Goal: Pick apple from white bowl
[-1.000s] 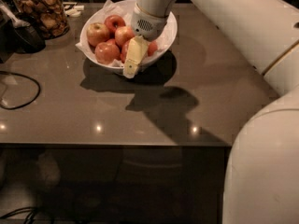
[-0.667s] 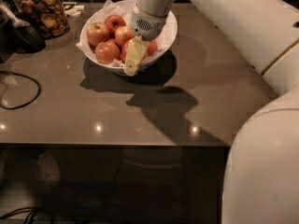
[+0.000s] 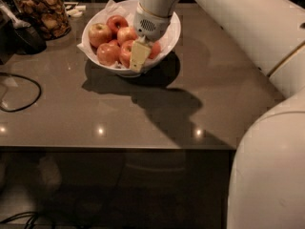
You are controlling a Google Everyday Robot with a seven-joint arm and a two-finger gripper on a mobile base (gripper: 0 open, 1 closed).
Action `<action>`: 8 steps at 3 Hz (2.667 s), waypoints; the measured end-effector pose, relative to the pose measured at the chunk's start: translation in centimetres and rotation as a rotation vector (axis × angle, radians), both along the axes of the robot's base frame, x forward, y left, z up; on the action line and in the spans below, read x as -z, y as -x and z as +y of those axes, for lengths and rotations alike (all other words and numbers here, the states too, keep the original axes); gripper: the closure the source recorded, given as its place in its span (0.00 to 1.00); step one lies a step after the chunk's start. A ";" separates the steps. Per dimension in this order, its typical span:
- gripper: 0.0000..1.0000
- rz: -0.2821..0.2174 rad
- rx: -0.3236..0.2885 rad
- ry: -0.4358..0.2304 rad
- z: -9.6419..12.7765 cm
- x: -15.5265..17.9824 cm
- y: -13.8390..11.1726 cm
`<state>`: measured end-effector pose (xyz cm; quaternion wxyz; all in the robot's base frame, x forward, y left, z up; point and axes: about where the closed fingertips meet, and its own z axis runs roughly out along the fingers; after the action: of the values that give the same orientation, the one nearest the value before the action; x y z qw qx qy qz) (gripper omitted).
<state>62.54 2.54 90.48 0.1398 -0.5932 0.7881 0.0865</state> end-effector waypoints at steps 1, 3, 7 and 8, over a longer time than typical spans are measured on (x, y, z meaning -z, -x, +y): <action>1.00 0.000 0.000 0.000 0.0 0.0 0.0; 1.00 -0.040 0.009 -0.041 -0.3 -2.4 0.7; 1.00 -0.102 0.072 -0.090 -1.3 -7.0 -1.1; 0.81 -0.107 0.074 -0.092 -1.3 -7.2 -1.2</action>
Offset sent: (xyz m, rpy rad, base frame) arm 0.0000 0.0000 0.0000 0.0000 0.0000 0.0000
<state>63.73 1.27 97.63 0.2120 -0.5605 0.7959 0.0858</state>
